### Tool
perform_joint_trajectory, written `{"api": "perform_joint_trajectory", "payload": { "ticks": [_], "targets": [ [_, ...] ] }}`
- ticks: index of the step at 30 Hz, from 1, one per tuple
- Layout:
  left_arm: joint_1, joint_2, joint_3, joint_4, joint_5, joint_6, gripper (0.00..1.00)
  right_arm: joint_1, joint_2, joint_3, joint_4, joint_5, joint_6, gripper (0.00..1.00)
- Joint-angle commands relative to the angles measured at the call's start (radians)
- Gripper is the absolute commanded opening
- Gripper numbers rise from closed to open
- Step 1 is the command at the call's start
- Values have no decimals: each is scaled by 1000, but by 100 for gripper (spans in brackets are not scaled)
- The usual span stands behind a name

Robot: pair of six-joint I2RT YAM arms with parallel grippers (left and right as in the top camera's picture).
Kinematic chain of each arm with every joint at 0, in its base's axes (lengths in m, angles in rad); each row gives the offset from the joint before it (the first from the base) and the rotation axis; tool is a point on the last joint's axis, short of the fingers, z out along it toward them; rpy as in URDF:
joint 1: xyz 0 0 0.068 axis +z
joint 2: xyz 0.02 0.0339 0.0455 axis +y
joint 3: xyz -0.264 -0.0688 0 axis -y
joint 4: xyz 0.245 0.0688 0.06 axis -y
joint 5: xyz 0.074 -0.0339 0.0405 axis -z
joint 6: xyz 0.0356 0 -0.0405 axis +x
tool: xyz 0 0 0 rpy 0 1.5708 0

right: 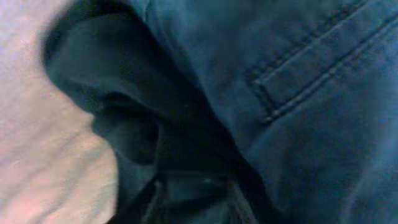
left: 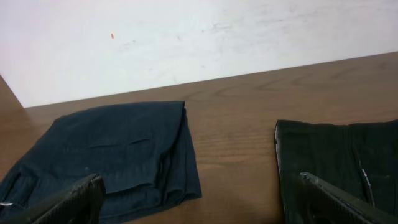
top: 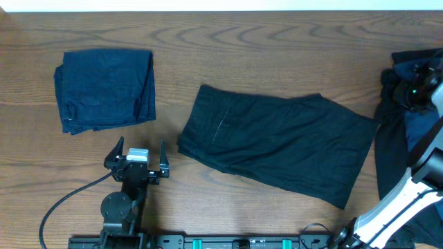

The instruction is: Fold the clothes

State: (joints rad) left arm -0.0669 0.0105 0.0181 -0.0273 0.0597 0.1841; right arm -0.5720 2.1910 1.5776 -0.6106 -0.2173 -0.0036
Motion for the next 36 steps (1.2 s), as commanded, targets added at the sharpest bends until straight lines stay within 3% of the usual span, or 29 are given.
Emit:
{"api": "perform_joint_trajectory", "payload": {
  "ticks": [1,5,12,15,17,19,24,36],
  "targets": [
    [5,-4,-14,-39,-1,6,98,-47,-13,75,-23,-206,6,42],
    [5,-4,-14,-39,-1,6,98,-58,-74,133,-100,-293,7,48],
    [5,-4,-14,-39,-1,6,98,-17,-232,161,-336,-295,10,46],
    [5,-4,-14,-39,-1,6,98,8,-262,161,-465,-269,10,29],
    [5,-4,-14,-39,-1,6,98,26,-261,155,-552,-249,10,1],
    [5,-3,-14,-39,-1,6,98,43,-261,121,-592,-250,23,1],
    [5,-3,-14,-39,-1,6,98,99,-261,-48,-558,-78,105,1],
    [5,-4,-14,-39,-1,6,98,214,-260,-349,-273,223,266,1]
  ]
}}
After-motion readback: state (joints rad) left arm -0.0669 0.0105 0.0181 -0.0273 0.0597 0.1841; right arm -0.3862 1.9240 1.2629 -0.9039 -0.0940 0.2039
